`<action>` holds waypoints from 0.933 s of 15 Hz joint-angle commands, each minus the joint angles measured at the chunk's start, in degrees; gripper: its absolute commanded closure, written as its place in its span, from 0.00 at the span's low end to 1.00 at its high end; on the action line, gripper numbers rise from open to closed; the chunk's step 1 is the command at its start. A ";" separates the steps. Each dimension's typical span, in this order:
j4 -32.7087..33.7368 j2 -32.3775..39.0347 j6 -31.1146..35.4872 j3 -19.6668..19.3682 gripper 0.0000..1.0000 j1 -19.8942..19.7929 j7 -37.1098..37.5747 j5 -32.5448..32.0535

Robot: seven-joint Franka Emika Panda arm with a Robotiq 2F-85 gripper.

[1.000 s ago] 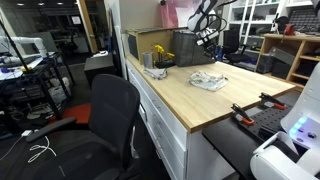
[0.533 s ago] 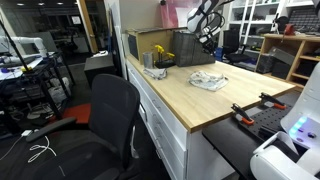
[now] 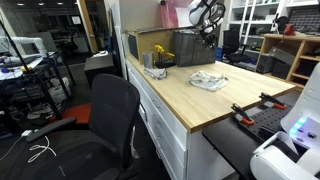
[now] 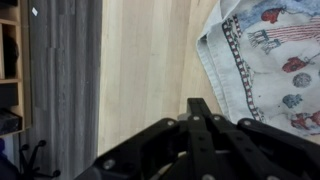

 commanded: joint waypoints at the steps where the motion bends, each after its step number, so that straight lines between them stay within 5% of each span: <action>1: -4.80 -6.61 0.32 1.24 0.66 -1.25 -4.22 -1.57; 10: -9.99 -14.59 -7.10 2.21 0.00 -0.49 -3.25 -4.80; 14: -11.99 -17.09 -7.78 3.15 0.00 -1.09 -3.14 -3.99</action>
